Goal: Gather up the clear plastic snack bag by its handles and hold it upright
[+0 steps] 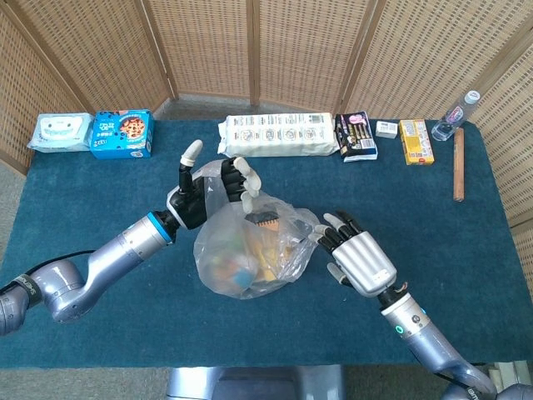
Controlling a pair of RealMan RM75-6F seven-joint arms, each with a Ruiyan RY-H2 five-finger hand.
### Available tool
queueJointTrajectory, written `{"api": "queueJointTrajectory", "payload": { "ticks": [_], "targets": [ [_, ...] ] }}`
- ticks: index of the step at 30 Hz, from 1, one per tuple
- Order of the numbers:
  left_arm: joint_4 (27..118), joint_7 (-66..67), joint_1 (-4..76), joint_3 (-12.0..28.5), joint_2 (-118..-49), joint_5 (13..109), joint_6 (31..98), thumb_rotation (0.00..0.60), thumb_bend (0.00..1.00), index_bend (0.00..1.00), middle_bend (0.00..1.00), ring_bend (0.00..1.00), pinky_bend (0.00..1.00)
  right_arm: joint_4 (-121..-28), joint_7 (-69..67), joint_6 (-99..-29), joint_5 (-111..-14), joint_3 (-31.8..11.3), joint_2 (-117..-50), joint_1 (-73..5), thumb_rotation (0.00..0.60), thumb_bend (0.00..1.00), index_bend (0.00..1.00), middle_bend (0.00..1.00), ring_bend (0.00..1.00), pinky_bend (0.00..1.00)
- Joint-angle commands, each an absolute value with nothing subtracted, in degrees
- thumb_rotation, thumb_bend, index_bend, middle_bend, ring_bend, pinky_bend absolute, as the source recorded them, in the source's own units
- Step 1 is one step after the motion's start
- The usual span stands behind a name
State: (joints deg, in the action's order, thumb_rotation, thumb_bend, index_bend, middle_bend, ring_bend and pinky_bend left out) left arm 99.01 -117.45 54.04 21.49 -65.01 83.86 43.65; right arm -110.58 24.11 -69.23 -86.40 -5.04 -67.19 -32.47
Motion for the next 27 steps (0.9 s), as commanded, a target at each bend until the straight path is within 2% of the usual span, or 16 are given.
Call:
{"api": "queueJointTrajectory", "payload": {
  "ticks": [1, 4, 9, 27],
  "targets": [
    [99.2, -117.2, 54.3, 21.5, -65.1, 83.6, 43.6, 0.000, 0.20, 0.46, 0.48, 0.45, 0.52, -109.2, 22.4, -70.8, -88.1, -5.5, -68.4, -31.9, 0.600, 0.28, 0.18, 0.20, 0.11, 0.08],
    [99.4, -116.8, 54.6, 21.6, -65.2, 83.3, 43.4, 0.000, 0.20, 0.46, 0.48, 0.45, 0.52, -107.8, 21.4, -71.9, -89.4, -6.0, -70.0, -31.9, 0.600, 0.24, 0.15, 0.19, 0.11, 0.08],
    [99.7, -116.0, 55.2, 22.2, -65.5, 82.3, 43.2, 0.000, 0.20, 0.46, 0.48, 0.45, 0.52, -105.3, 19.9, -73.1, -91.5, -6.3, -73.1, -32.0, 0.600, 0.22, 0.15, 0.19, 0.11, 0.08],
    [99.5, -115.0, 55.6, 23.4, -66.0, 80.8, 42.1, 0.000, 0.20, 0.46, 0.48, 0.45, 0.52, -99.4, 18.5, -71.5, -93.0, -6.3, -78.8, -33.0, 0.600, 0.22, 0.14, 0.19, 0.11, 0.08]
  ]
}}
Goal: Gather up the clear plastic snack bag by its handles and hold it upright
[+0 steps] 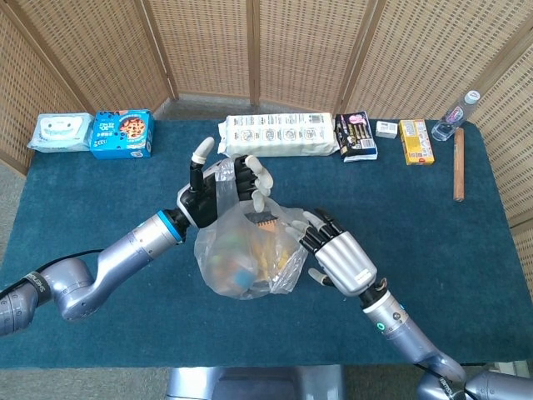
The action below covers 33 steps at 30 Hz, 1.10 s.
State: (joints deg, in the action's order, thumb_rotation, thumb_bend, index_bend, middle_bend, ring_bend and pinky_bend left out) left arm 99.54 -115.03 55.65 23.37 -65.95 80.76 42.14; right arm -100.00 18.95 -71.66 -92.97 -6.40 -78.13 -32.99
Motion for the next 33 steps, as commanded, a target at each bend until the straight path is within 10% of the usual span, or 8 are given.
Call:
{"api": "queueJointTrajectory", "payload": {
  "ticks": [1, 33],
  "targets": [
    [99.5, -115.0, 55.6, 23.5, -66.0, 80.7, 42.1, 0.000, 0.20, 0.47, 0.48, 0.45, 0.52, -98.8, 18.4, -71.7, -93.2, -6.3, -79.2, -33.1, 0.600, 0.22, 0.14, 0.19, 0.11, 0.08],
    [98.7, -114.8, 55.4, 24.3, -66.7, 80.6, 41.5, 0.000, 0.20, 0.48, 0.48, 0.45, 0.52, -91.6, 12.7, -71.2, -93.7, -8.5, -88.2, -36.1, 0.600, 0.21, 0.16, 0.20, 0.12, 0.08]
  ]
}}
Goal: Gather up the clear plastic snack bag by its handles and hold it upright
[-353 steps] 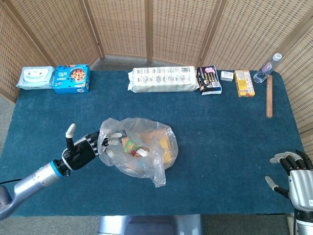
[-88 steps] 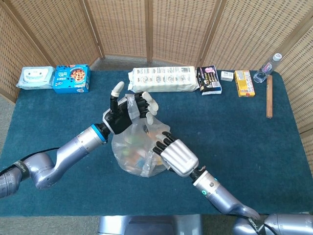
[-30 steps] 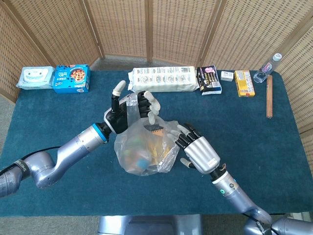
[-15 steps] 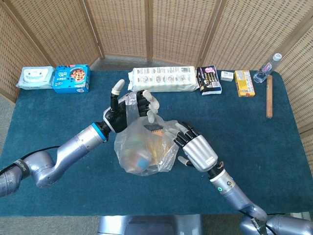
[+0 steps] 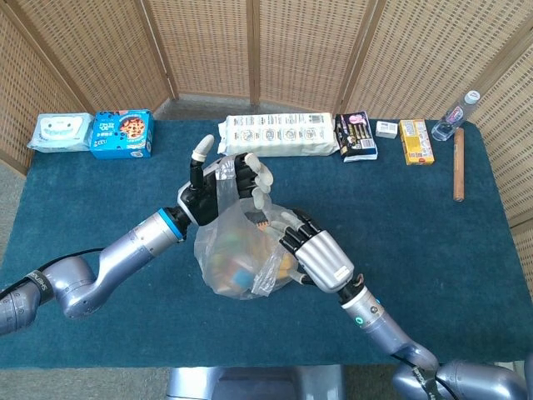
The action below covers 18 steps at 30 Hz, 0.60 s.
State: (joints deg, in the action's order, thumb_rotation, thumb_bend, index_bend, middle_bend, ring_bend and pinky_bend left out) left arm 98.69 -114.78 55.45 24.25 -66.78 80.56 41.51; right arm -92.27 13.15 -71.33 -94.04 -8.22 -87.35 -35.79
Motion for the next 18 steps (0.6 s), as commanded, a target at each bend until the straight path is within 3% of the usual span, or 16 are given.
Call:
{"api": "queueJointTrajectory", "payload": {
  "ticks": [1, 18],
  "targets": [
    [98.8, -114.8, 55.4, 24.3, -66.7, 80.6, 41.5, 0.000, 0.20, 0.48, 0.48, 0.45, 0.52, -91.0, 12.7, -71.4, -93.6, -8.6, -88.7, -36.1, 0.600, 0.21, 0.16, 0.20, 0.12, 0.08],
    [99.3, -114.3, 55.2, 24.6, -66.3, 80.6, 41.2, 0.000, 0.20, 0.48, 0.48, 0.45, 0.51, -87.1, 11.3, -70.9, -90.1, -12.6, -94.9, -39.0, 0.600, 0.21, 0.18, 0.21, 0.13, 0.08]
  ]
}}
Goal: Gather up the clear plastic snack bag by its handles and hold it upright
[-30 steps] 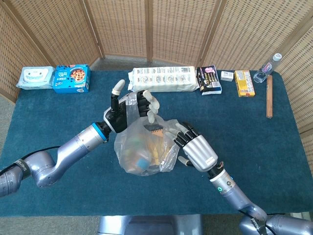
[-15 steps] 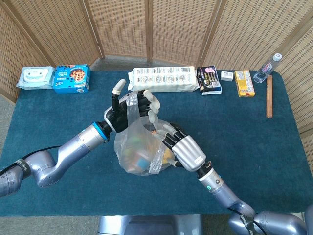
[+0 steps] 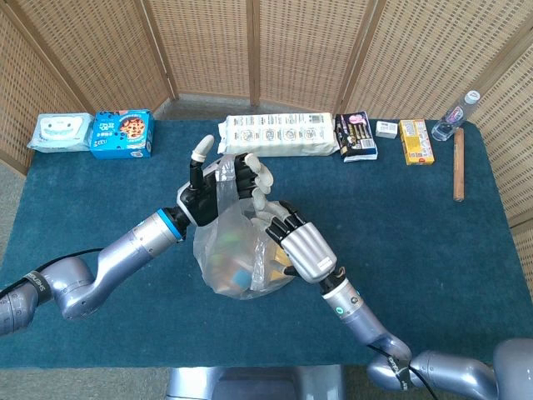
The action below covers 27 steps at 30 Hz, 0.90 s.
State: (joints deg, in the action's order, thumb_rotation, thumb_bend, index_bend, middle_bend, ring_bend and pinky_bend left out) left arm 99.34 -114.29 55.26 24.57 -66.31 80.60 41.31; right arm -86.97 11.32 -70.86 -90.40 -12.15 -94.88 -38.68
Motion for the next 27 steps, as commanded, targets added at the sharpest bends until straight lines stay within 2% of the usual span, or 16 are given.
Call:
{"api": "queueJointTrajectory", "payload": {
  "ticks": [1, 13, 20, 27],
  "targets": [
    [99.3, -114.2, 55.2, 24.6, -66.2, 80.6, 41.2, 0.000, 0.20, 0.49, 0.48, 0.45, 0.51, -87.1, 11.4, -71.0, -90.1, -12.7, -94.7, -39.0, 0.600, 0.21, 0.18, 0.21, 0.13, 0.08],
    [99.0, -114.0, 55.6, 24.6, -67.0, 80.5, 40.8, 0.000, 0.20, 0.49, 0.48, 0.45, 0.51, -89.4, 9.9, -71.8, -89.5, -13.4, -93.3, -39.2, 0.600, 0.21, 0.22, 0.22, 0.14, 0.08],
    [99.3, -113.5, 55.4, 24.8, -66.6, 80.1, 40.7, 0.000, 0.20, 0.49, 0.48, 0.45, 0.51, -89.1, 7.7, -73.4, -90.1, -13.6, -94.2, -39.3, 0.600, 0.27, 0.39, 0.29, 0.18, 0.10],
    [99.2, -113.4, 55.4, 24.9, -66.8, 79.9, 40.5, 0.000, 0.20, 0.49, 0.48, 0.45, 0.51, -89.3, 5.2, -74.5, -90.7, -13.3, -94.7, -39.2, 0.600, 0.29, 0.52, 0.33, 0.21, 0.12]
  ]
}}
